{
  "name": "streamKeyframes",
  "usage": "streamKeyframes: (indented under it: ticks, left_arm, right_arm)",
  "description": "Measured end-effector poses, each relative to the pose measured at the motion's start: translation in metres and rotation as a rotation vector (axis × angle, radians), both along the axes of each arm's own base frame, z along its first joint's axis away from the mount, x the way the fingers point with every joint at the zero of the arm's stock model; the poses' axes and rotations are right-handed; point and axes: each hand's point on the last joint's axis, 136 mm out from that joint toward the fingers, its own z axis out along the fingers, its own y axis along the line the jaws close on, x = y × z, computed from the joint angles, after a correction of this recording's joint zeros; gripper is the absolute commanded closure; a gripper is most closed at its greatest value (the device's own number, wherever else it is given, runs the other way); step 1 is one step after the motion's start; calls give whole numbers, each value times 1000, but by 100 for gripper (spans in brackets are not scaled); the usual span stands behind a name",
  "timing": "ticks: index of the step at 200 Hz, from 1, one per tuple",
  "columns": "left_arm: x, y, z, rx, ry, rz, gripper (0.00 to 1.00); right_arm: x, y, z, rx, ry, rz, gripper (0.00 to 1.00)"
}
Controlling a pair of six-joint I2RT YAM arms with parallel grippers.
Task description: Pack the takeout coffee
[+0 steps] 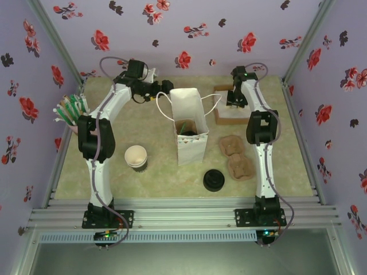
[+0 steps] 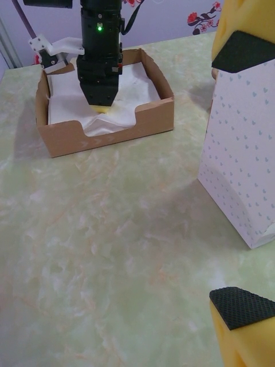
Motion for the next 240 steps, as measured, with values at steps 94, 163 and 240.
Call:
streamKeyframes:
  ticks: [94, 163, 240]
  left_arm:
    - [0, 0, 0, 0, 0, 0, 1]
    - [0, 0, 0, 0, 0, 0, 1]
    - [-1, 0, 3, -1, -4, 0, 1]
  right_arm:
    - [2, 4, 17, 26, -29, -3, 71]
    - [3, 4, 23, 32, -39, -2, 78]
    - [5, 5, 47, 37, -82, -1, 80]
